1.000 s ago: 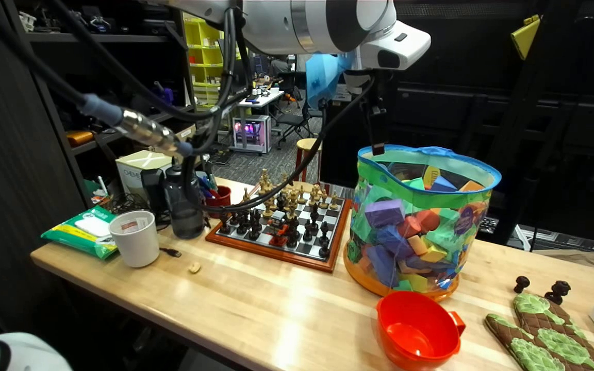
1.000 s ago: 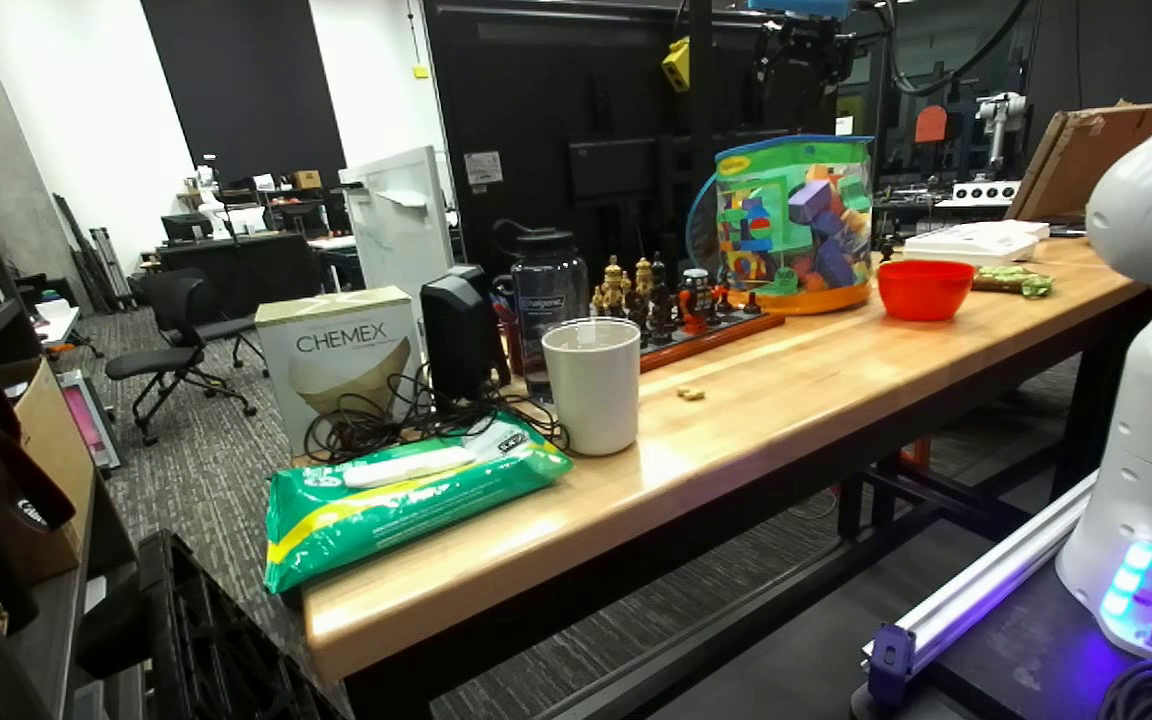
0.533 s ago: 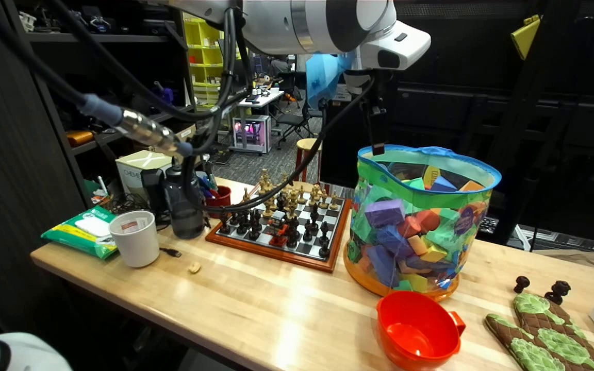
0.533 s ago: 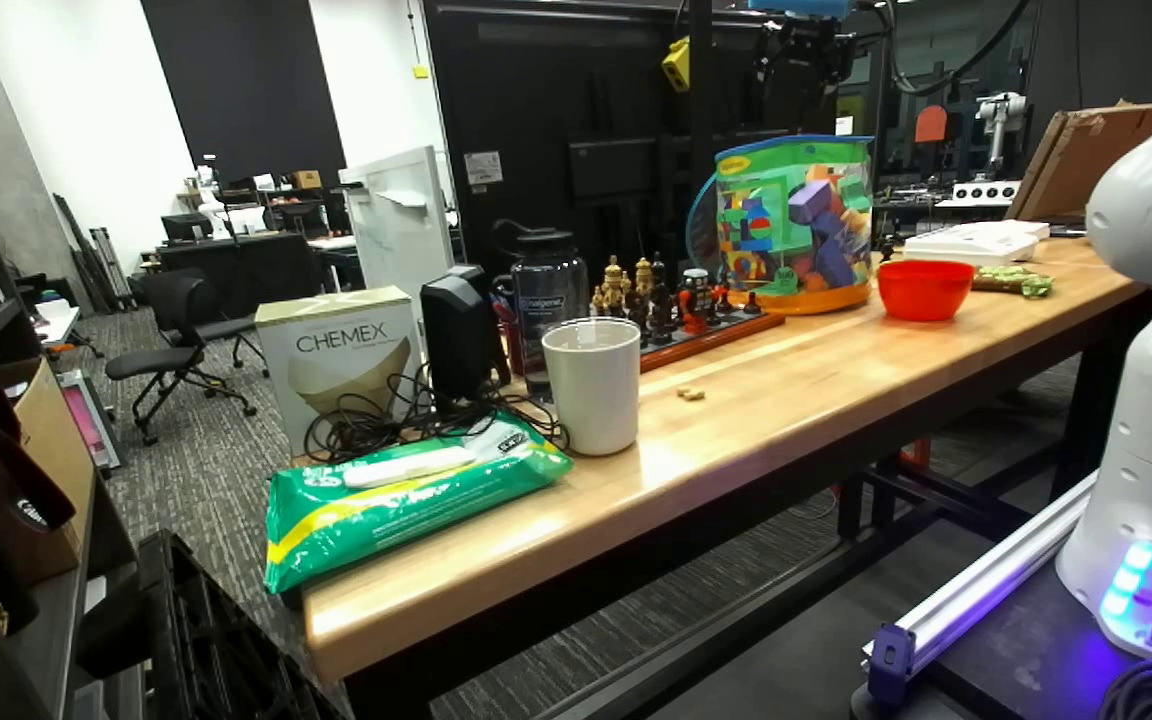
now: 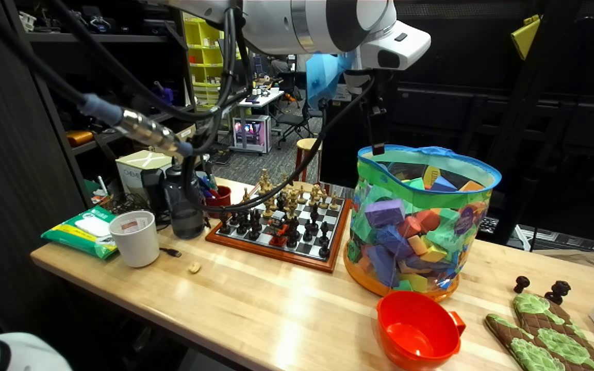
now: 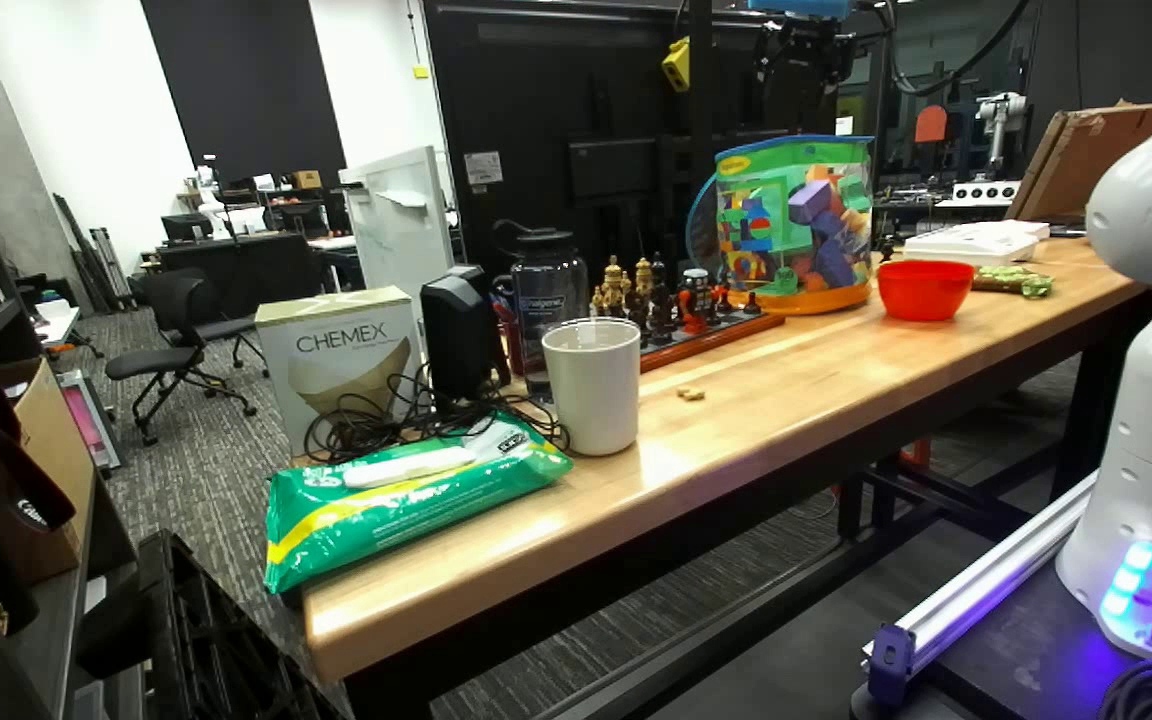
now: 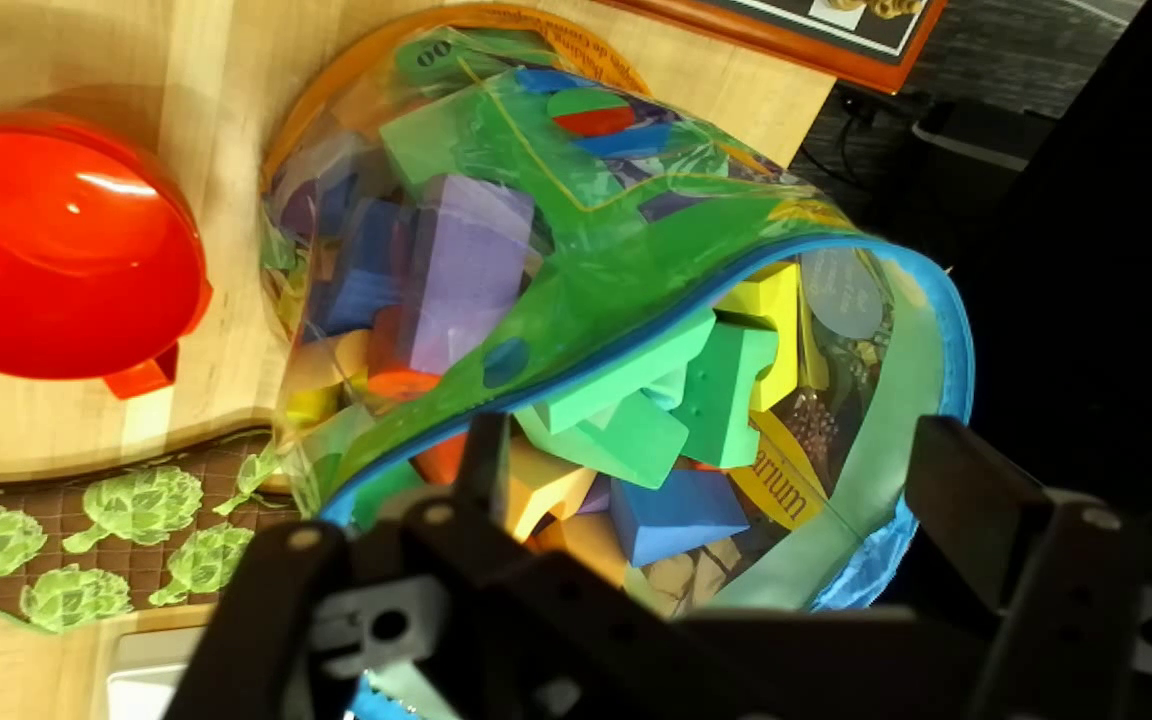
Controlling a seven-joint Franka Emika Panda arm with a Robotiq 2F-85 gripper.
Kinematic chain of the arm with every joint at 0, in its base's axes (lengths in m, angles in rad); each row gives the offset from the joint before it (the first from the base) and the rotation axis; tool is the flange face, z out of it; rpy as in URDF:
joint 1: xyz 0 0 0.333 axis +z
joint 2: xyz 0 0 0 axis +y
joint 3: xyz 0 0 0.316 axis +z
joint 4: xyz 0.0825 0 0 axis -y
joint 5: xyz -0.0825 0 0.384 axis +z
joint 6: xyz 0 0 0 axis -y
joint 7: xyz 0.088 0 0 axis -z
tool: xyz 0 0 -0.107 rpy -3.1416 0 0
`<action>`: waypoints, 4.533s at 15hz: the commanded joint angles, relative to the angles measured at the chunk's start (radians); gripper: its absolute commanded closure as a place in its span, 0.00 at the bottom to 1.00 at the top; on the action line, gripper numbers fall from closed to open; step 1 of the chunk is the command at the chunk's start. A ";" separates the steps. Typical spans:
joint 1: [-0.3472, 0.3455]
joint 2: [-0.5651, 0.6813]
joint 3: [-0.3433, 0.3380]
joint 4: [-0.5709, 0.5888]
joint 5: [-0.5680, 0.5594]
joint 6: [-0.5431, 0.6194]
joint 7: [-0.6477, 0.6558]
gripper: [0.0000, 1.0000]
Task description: Remove the green block from the bag.
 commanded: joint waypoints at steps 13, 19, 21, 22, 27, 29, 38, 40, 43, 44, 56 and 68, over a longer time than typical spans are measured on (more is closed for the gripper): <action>0.009 0.000 -0.008 -0.002 -0.015 0.011 0.003 0.00; 0.002 0.032 0.000 0.006 -0.064 0.049 0.040 0.00; -0.003 0.066 -0.001 0.031 -0.082 0.059 0.078 0.00; -0.005 0.084 -0.002 0.043 -0.096 0.064 0.103 0.00; 0.005 0.181 -0.027 0.129 -0.114 0.061 0.187 0.00; 0.009 0.219 -0.040 0.167 -0.122 0.075 0.219 0.00; 0.026 0.359 -0.107 0.346 -0.121 0.037 0.241 0.00; 0.028 0.386 -0.119 0.380 -0.114 0.032 0.224 0.00; 0.029 0.420 -0.131 0.422 -0.109 0.027 0.206 0.00; 0.029 0.429 -0.135 0.435 -0.106 0.022 0.199 0.00; 0.011 0.515 -0.142 0.602 0.021 -0.213 -0.180 0.00; -0.008 0.623 -0.128 0.749 0.084 -0.472 -0.559 0.00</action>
